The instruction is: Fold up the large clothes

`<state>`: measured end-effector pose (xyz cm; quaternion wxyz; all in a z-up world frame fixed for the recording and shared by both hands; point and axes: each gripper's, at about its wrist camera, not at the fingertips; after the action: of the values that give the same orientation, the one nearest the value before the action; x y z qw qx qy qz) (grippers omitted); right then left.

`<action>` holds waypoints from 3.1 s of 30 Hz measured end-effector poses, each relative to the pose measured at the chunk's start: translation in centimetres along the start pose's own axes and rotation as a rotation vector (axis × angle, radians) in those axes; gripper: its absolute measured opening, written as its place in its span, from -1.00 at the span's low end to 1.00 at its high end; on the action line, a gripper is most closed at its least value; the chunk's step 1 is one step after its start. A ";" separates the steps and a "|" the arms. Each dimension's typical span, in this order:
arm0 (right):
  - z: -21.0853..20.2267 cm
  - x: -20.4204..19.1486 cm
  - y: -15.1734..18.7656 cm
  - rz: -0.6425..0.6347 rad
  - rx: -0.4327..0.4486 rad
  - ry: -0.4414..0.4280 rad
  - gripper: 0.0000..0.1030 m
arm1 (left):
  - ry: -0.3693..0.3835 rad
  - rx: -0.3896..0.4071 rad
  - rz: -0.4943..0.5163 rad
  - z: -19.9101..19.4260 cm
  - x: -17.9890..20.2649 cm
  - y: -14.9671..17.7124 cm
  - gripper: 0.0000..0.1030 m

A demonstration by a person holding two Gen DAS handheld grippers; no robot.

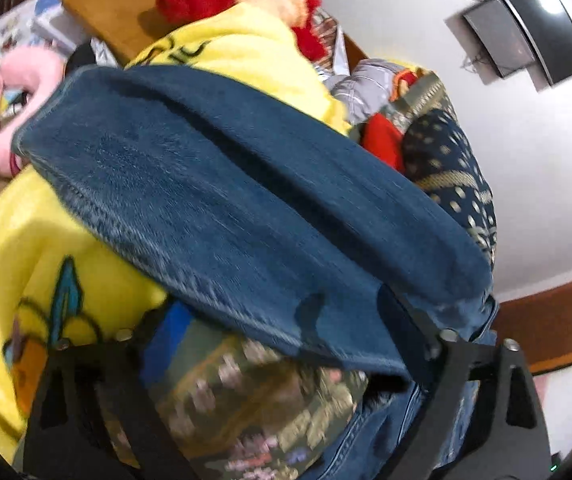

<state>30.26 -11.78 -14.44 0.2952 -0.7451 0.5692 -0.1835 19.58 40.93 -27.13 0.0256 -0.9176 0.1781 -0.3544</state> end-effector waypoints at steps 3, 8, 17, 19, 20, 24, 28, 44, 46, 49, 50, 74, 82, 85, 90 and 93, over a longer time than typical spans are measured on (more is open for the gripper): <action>-0.3 0.0 -0.8 -0.022 0.022 0.026 1.00 | 0.025 0.035 -0.057 0.2 -0.6 -0.7 0.53; -0.8 0.4 -2.0 -0.021 0.058 0.034 1.00 | -0.150 0.197 0.020 -0.7 1.2 0.0 -0.37; -1.1 0.6 -2.1 -0.019 0.069 0.008 1.00 | -0.126 0.323 0.154 -5.1 6.5 0.8 -0.76; -1.1 0.9 -1.7 0.000 0.062 -0.005 1.00 | -0.080 0.346 0.191 -6.4 8.8 1.4 -0.99; -1.1 1.0 -1.5 0.006 0.060 -0.011 1.00 | -0.034 0.359 0.224 -7.2 10.2 2.0 -1.00; -1.6 1.6 -0.9 -0.002 0.066 -0.017 1.00 | 0.091 0.437 0.420 -10.7 17.2 5.6 -1.00; -2.3 2.6 -0.8 0.013 0.085 -0.017 1.00 | 0.218 0.453 0.624 -12.8 24.0 10.2 -0.99; -2.5 4.9 0.2 0.064 0.088 -0.001 1.00 | -0.075 0.295 0.455 -7.8 17.9 8.0 0.34; -2.2 4.5 0.1 0.061 0.076 0.003 1.00 | -0.084 0.247 0.382 -7.2 15.1 5.7 0.35; -1.9 3.6 -0.1 0.043 0.063 0.004 1.00 | -0.054 0.144 0.251 -5.8 10.8 3.2 0.35; -1.8 3.2 -0.2 0.034 0.061 0.003 1.00 | -0.045 0.113 0.199 -5.3 9.2 2.4 0.35; -1.3 -1.1 -0.4 -0.075 0.026 0.004 1.00 | -0.209 0.286 0.095 -1.6 4.1 -4.7 -0.89; -1.3 1.4 -0.2 0.030 0.021 -0.045 1.00 | 0.012 0.370 0.355 -9.1 14.7 -0.1 -0.94; -1.5 2.0 -0.2 0.041 0.033 -0.049 1.00 | 0.086 0.387 0.509 -11.1 19.6 3.6 -0.94; -2.5 3.4 -0.2 0.036 0.072 -0.027 1.00 | 0.212 0.323 0.725 -11.4 26.7 10.9 -0.94; -2.8 4.6 0.1 0.056 0.079 -0.032 1.00 | 0.239 0.241 0.824 -9.3 29.4 15.3 -0.94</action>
<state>29.78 -16.85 -12.67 0.3385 -0.7195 0.5773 -0.1855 28.80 17.20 -3.99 0.2505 -0.7133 0.4879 -0.4364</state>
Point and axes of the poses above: each gripper's, at about its wrist camera, not at the fingertips, and z roughly the way its jaws point, x to its right, y to its underside, and after that the axes turned 9 degrees about -z, right-handed
